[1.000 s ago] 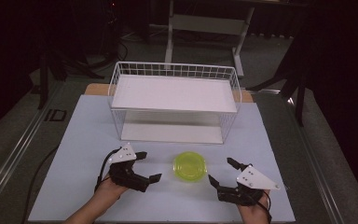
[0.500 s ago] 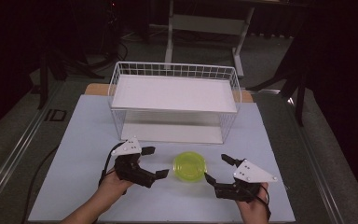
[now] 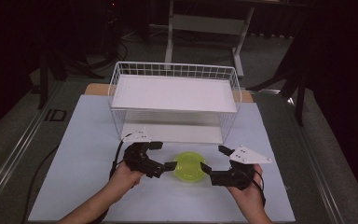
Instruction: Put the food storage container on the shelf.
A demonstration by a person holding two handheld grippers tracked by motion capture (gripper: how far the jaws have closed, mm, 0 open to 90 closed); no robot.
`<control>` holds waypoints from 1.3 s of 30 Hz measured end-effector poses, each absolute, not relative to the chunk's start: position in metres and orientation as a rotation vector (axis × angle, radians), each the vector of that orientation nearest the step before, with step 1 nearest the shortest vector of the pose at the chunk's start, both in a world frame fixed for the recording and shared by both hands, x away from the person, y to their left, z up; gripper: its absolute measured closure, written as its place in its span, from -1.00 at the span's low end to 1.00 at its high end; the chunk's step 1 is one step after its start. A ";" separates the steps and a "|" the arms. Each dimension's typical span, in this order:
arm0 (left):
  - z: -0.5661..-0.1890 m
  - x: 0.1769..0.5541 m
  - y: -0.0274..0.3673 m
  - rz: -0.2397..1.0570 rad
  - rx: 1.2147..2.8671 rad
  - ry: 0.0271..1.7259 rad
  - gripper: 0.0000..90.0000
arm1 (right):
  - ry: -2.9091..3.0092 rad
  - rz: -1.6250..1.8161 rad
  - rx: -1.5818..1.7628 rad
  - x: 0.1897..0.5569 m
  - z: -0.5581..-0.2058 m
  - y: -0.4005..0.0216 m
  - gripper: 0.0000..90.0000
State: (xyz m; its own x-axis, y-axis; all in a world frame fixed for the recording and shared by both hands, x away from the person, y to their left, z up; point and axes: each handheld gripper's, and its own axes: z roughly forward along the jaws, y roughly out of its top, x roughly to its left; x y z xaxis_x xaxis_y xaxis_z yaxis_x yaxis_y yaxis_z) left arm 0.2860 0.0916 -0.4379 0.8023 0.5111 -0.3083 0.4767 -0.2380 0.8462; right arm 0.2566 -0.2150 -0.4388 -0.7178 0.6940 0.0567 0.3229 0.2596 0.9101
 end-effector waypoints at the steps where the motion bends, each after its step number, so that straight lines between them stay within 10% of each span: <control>1: -0.439 0.288 0.089 0.046 1.873 0.749 -0.96 | 2.175 1.437 0.951 0.259 -0.440 -0.215 -0.74; 21: -0.493 0.305 0.070 -0.105 1.950 0.945 -0.82 | 2.298 1.404 1.206 0.284 -0.481 -0.218 -0.19; 39: -0.506 0.303 0.066 -0.163 1.958 1.034 0.32 | 2.374 1.361 1.305 0.287 -0.500 -0.213 0.18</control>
State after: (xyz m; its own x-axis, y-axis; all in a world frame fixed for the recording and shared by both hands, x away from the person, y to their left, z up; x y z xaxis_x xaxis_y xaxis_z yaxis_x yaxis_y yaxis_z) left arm 0.3028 0.0656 -0.5065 0.6433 0.6004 -0.4751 0.7175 -0.2564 0.6476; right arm 0.2870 -0.2134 -0.4997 -0.6244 0.7214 0.2993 0.6229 0.2288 0.7481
